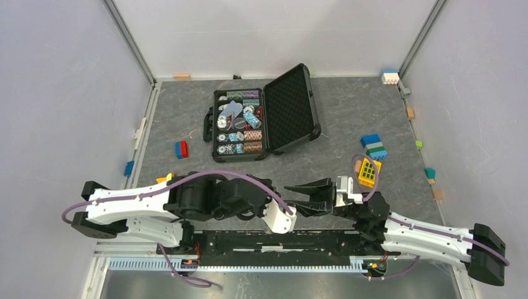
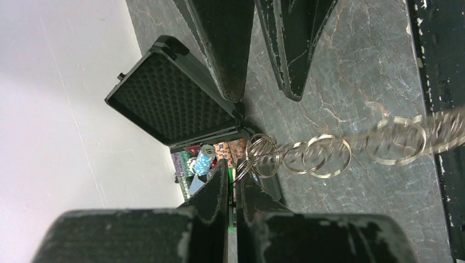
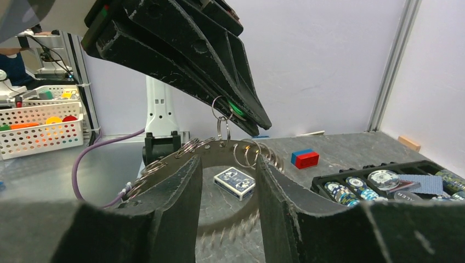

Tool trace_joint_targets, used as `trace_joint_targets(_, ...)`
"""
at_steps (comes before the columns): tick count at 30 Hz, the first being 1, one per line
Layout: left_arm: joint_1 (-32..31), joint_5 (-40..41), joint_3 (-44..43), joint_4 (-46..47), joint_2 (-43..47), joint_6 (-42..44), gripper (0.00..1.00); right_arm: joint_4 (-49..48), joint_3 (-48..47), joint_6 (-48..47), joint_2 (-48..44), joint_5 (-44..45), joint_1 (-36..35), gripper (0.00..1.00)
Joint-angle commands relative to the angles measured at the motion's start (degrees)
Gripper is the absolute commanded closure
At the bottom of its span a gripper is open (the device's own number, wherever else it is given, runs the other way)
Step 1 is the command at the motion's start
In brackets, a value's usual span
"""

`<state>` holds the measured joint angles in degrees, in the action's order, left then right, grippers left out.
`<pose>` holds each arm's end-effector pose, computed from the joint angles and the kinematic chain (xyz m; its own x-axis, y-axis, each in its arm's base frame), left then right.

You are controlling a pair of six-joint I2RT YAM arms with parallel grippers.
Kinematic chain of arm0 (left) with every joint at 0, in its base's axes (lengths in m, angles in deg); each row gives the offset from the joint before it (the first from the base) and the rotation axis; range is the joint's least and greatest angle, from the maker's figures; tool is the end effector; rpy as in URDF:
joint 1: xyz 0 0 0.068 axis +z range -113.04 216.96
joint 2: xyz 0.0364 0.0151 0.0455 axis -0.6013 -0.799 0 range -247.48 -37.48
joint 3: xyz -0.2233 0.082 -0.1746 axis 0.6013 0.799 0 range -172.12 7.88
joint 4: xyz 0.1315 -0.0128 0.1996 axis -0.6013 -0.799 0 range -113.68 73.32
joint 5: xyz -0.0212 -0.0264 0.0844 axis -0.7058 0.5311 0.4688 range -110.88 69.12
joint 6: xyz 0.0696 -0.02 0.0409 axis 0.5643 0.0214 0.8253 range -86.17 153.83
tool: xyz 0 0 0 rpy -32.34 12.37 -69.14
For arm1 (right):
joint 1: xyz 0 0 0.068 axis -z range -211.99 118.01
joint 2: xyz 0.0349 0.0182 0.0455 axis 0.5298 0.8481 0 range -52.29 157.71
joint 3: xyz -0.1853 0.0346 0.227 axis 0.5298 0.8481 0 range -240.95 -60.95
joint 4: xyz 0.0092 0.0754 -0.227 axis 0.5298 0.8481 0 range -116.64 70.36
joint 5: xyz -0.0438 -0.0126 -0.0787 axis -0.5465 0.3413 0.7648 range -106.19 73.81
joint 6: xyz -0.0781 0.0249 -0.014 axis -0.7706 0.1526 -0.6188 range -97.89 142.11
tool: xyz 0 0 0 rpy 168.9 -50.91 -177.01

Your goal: Remove the keys from the keyring

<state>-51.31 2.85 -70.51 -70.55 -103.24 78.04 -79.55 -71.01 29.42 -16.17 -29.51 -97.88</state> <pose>0.0357 -0.2096 0.3894 0.6175 0.7025 -0.3540 0.6632 -0.2228 0.7145 0.0429 0.1368 0.3048 0.0593 0.4355 -0.8983 -0.9877 0.1559 0.0103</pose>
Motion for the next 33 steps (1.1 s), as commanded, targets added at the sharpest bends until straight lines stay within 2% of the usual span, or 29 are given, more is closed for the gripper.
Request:
trace_joint_targets(1, -0.3, -0.9, -2.8, 2.5, 0.0, -0.4, 0.98, -2.8, -2.3, 1.5, 0.6, -0.4, 0.0, 0.54)
trace_joint_targets(23, -0.3, -2.8, -2.7, 2.5, -0.5, -1.4, 0.98, -8.0, -2.8, 5.4, 5.2, 4.6, 0.0, 0.57)
trace_joint_targets(33, -0.4, 0.1, -2.3, 2.5, -0.8, -2.5, 0.98, -2.0, -2.3, 2.7, 1.9, 7.3, 0.0, 0.56)
